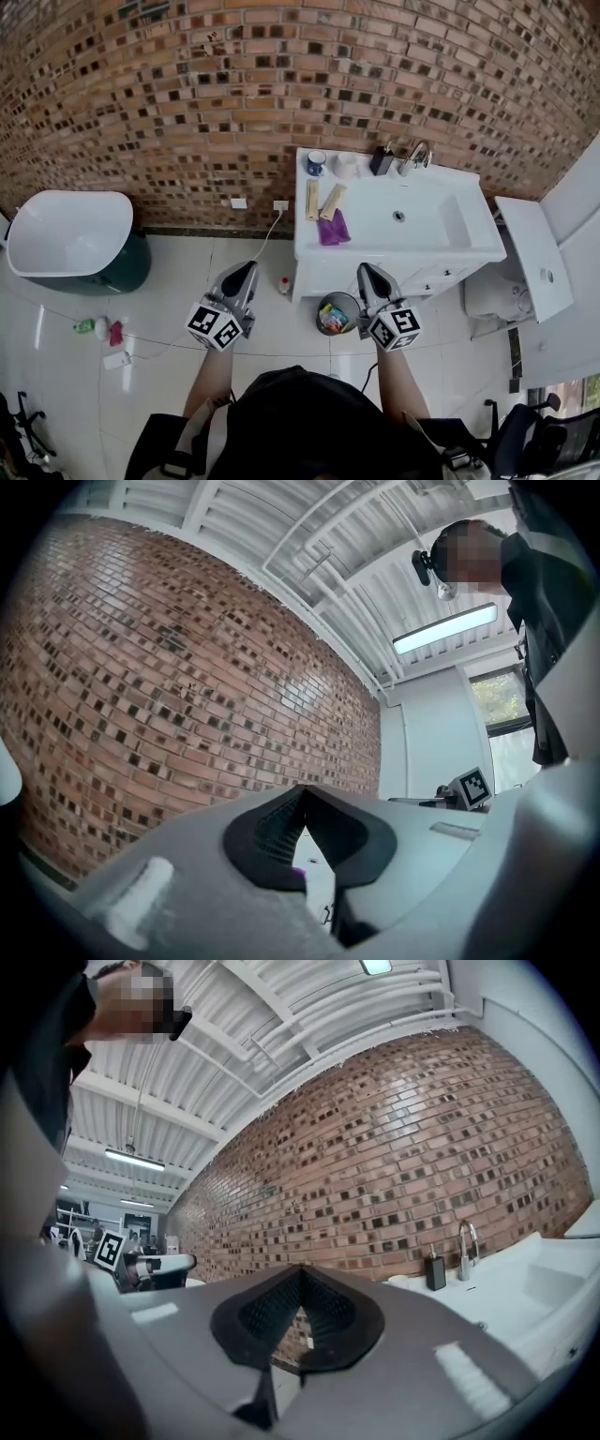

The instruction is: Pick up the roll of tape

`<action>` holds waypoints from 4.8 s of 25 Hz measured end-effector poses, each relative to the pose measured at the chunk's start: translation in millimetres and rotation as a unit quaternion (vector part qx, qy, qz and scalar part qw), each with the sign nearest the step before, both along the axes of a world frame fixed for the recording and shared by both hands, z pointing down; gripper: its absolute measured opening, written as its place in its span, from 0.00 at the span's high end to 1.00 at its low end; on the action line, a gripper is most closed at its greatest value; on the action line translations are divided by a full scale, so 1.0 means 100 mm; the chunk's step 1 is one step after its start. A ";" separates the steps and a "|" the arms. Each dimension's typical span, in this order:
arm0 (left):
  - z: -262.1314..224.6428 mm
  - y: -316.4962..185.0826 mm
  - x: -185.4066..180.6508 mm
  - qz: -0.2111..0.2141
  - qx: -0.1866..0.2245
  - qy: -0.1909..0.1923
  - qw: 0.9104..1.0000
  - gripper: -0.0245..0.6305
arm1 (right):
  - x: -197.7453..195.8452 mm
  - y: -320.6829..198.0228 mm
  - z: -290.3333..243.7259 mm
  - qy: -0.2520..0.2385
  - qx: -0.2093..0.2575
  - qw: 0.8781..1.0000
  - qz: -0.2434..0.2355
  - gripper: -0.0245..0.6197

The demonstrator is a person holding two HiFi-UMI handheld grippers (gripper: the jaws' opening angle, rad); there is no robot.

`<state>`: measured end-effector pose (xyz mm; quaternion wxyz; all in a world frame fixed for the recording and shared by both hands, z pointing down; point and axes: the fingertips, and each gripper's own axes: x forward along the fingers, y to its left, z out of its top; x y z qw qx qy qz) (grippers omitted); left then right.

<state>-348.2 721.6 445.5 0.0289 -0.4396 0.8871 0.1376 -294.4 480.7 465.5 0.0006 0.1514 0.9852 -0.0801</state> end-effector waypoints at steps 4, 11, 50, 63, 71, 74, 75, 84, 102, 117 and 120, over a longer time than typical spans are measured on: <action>0.01 -0.40 0.02 0.021 -0.006 0.005 1.000 0.96 | 0.09 -0.38 0.01 -0.001 -0.002 1.000 0.022 0.95; 0.05 -1.03 0.06 0.062 -0.013 0.004 0.998 0.96 | 0.29 -1.04 0.05 -0.005 -0.017 0.997 0.072 0.95; 0.07 -4.82 1.39 0.467 -0.007 -0.004 0.884 0.96 | 3.25 -3.36 0.14 -0.005 -0.012 0.871 0.491 0.95; 0.17 -4.99 1.86 0.550 -0.015 0.009 0.835 0.96 | 3.76 -3.11 0.23 0.013 -0.021 0.825 0.565 0.95; 0.27 -4.97 1.87 0.577 -0.019 0.012 0.816 0.96 | 3.77 -2.97 0.30 0.032 -0.021 0.808 0.588 0.95; 0.31 -4.96 1.81 0.583 -0.017 0.019 0.812 0.96 | 3.75 -2.92 0.32 0.039 -0.016 0.802 0.596 0.95; 0.32 -4.96 1.79 0.584 -0.017 0.020 0.811 0.96 | 3.75 -2.91 0.32 0.038 -0.015 0.800 0.599 0.95; 0.48 -4.99 1.61 0.587 -0.025 0.032 0.809 0.96 | 3.72 -2.87 0.40 0.043 -0.022 0.783 0.620 0.95; 0.30 -6.12 2.35 0.587 -0.016 0.006 0.810 0.96 | 4.37 -4.03 0.24 -0.015 -0.016 0.785 0.619 0.95; 0.32 -6.96 3.36 0.599 -0.021 -0.003 0.801 0.96 | 5.33 -4.65 0.40 -0.012 -0.030 0.784 0.620 0.95; 0.36 -7.03 3.45 0.601 -0.026 0.003 0.798 0.96 | 5.39 -4.72 0.50 -0.008 -0.041 0.785 0.618 0.95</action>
